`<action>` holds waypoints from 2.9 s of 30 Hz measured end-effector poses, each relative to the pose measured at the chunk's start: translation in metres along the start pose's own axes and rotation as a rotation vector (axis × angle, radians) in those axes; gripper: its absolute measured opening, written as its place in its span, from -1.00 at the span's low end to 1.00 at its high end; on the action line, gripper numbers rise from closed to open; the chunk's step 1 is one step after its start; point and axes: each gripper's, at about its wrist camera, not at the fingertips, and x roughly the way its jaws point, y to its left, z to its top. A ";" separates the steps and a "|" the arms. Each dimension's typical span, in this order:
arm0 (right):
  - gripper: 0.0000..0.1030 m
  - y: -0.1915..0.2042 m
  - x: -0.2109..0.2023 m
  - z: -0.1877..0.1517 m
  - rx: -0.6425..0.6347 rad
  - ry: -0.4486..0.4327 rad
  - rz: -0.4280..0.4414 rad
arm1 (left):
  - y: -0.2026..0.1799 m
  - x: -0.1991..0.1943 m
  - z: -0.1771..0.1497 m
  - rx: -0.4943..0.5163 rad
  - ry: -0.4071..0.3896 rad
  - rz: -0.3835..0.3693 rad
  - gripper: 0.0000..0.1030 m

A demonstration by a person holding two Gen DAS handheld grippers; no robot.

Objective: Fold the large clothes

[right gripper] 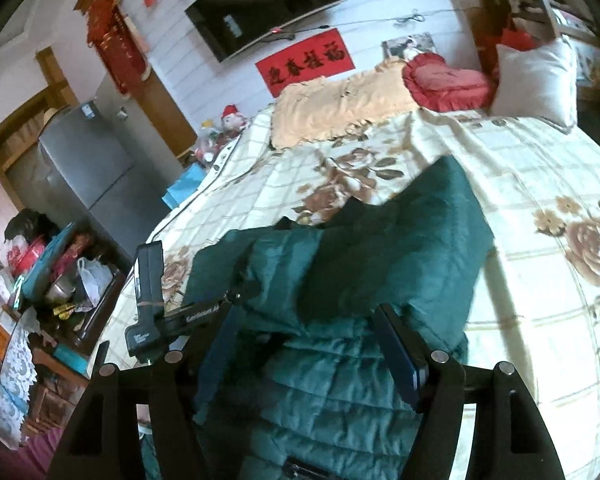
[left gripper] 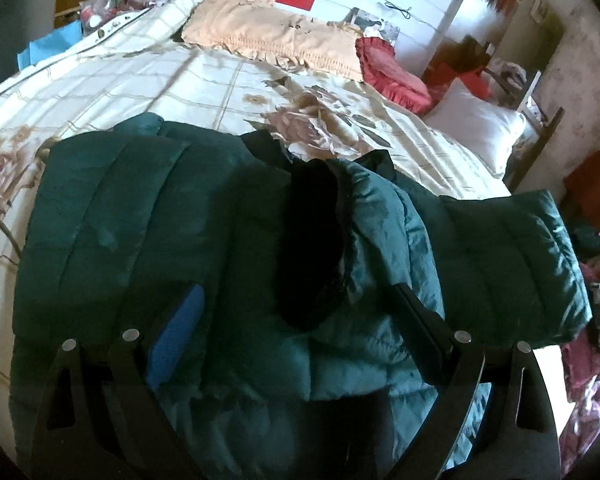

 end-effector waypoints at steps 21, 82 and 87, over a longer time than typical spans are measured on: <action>0.32 -0.032 0.022 0.000 0.138 -0.055 -0.116 | 0.051 -0.083 0.025 0.100 -0.230 0.059 -0.67; 0.33 -0.002 0.151 -0.016 -0.209 0.178 -0.416 | 0.110 0.007 0.013 0.018 -0.025 0.213 0.67; 0.33 0.001 0.145 -0.031 -0.248 0.193 -0.433 | 0.109 0.005 0.010 0.021 -0.026 0.215 0.67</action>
